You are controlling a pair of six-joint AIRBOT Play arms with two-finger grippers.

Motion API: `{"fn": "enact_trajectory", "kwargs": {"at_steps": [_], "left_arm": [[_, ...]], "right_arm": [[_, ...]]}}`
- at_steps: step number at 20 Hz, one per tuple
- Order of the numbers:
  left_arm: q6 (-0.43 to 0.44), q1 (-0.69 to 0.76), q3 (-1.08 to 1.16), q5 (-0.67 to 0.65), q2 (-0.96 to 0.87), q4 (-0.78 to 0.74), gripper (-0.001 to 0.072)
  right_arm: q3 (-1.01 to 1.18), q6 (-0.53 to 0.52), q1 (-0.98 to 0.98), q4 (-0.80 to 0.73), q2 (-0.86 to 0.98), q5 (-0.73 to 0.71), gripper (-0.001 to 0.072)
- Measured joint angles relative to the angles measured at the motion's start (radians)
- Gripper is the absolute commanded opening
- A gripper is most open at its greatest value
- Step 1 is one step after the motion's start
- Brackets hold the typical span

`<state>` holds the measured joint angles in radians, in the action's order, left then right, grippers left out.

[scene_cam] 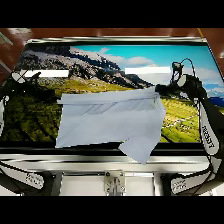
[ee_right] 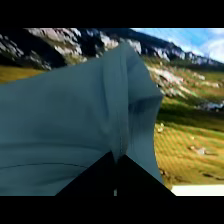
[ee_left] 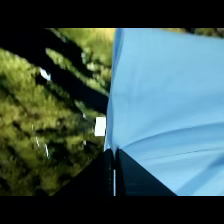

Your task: Fold the shirts.

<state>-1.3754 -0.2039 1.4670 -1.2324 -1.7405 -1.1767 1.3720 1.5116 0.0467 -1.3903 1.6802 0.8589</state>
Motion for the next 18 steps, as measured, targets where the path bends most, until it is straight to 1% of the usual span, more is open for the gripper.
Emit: {"fn": "enact_trajectory", "kwargs": {"at_steps": [1, 3, 6, 10, 18], "left_arm": [[0.0, -0.002, 0.0, -0.047, -0.005, 0.0, 0.0035], [-0.006, 0.004, 0.0, -0.113, -0.014, 0.002, 0.0035], [-0.014, 0.023, -0.002, -0.166, -0.02, 0.005, 0.0035], [-0.044, 0.027, -0.003, -0.195, -0.022, -0.004, 0.0035], [-0.098, -0.002, -0.003, -0.227, -0.023, -0.027, 0.0035]], "right_arm": [[0.0, 0.006, 0.004, -0.004, 0.001, 0.067, 0.0051], [-0.002, 0.026, 0.008, -0.002, 0.005, 0.151, 0.0051], [-0.002, 0.064, 0.011, 0.009, 0.011, 0.215, 0.0051], [-0.002, 0.093, 0.012, 0.016, 0.014, 0.248, 0.0051], [-0.002, 0.115, 0.012, 0.004, 0.017, 0.261, 0.0052]]}}
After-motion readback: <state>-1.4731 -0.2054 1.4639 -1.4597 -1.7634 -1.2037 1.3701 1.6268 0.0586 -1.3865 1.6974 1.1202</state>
